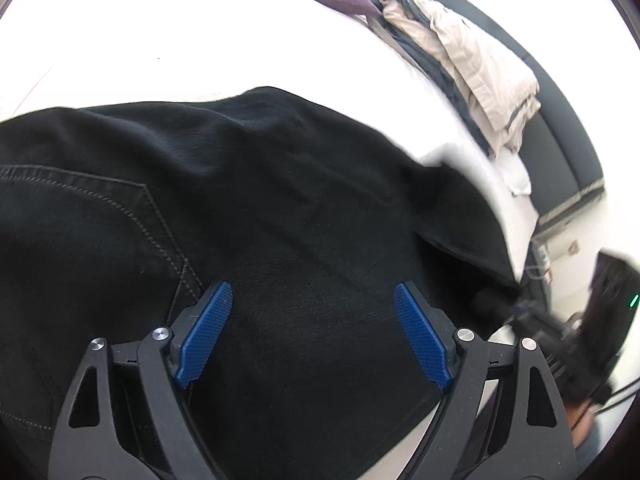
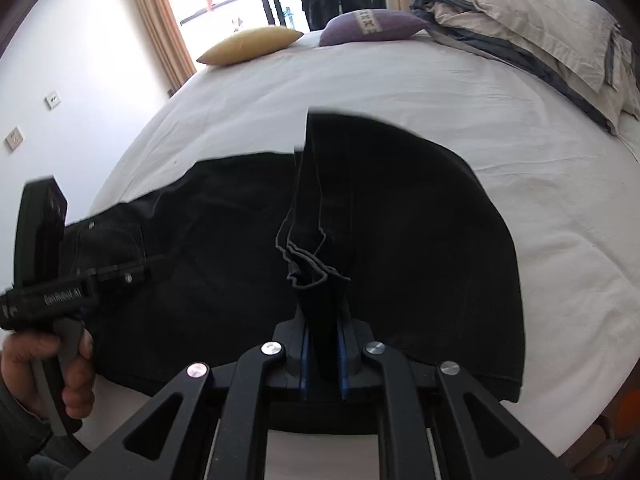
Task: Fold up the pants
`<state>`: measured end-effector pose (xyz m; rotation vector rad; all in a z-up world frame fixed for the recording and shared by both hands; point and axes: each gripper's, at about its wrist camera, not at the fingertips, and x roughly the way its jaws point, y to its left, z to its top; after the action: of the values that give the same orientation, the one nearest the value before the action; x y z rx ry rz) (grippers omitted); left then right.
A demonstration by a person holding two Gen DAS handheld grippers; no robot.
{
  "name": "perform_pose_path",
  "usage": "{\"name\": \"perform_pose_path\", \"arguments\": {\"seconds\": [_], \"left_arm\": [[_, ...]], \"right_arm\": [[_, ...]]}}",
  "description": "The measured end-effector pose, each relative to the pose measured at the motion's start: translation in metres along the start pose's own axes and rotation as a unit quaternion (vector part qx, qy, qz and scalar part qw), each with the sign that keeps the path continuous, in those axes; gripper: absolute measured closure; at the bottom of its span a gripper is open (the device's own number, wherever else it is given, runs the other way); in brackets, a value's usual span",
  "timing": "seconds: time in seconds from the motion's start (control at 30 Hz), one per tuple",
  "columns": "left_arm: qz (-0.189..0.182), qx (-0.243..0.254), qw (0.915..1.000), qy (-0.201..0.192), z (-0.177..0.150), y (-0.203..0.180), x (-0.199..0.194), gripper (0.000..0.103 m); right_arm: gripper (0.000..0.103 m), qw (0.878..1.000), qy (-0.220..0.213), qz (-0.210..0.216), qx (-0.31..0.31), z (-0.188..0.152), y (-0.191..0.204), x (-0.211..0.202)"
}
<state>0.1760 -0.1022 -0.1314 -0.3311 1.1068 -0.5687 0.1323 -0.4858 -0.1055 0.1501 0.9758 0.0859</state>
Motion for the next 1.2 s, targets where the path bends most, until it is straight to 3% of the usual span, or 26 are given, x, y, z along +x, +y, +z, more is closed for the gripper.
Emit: {"name": "perform_pose_path", "arguments": {"seconds": [0.1,0.23,0.37,0.6,0.8,0.83,0.93,1.07,1.2], "left_arm": [[-0.025,-0.029,0.9993,-0.005,0.004,0.005,-0.008,0.02],[-0.079,-0.075,0.9936,0.027,0.014,0.002,0.0,0.02],[-0.11,-0.096,0.9877,0.056,0.022,-0.009,0.015,0.02],[-0.132,-0.102,0.9804,0.104,0.033,-0.035,0.043,0.02],[-0.157,-0.109,0.9741,0.121,0.036,-0.046,0.055,0.02],[-0.162,-0.107,0.9733,0.122,0.035,-0.046,0.055,0.023],[-0.163,-0.102,0.9728,0.13,0.033,-0.045,0.056,0.077],[-0.153,-0.107,0.9753,0.117,0.03,-0.033,0.046,0.089],[-0.14,-0.106,0.9789,0.105,0.026,-0.016,0.032,0.093]], "right_arm": [[0.091,0.997,0.005,-0.039,-0.068,-0.011,0.026,0.012],[0.091,0.994,-0.01,-0.056,-0.09,-0.02,0.034,0.01],[0.091,0.986,-0.041,-0.09,-0.137,-0.027,0.054,0.003],[0.09,0.967,-0.067,-0.125,-0.21,-0.048,0.086,-0.004],[0.09,0.954,-0.086,-0.135,-0.252,-0.058,0.109,-0.013],[0.09,0.953,-0.089,-0.135,-0.257,-0.059,0.112,-0.014],[0.091,0.949,-0.094,-0.13,-0.271,-0.064,0.122,-0.019],[0.091,0.947,-0.093,-0.121,-0.283,-0.069,0.134,-0.019],[0.091,0.944,-0.092,-0.107,-0.298,-0.073,0.145,-0.021]]}}
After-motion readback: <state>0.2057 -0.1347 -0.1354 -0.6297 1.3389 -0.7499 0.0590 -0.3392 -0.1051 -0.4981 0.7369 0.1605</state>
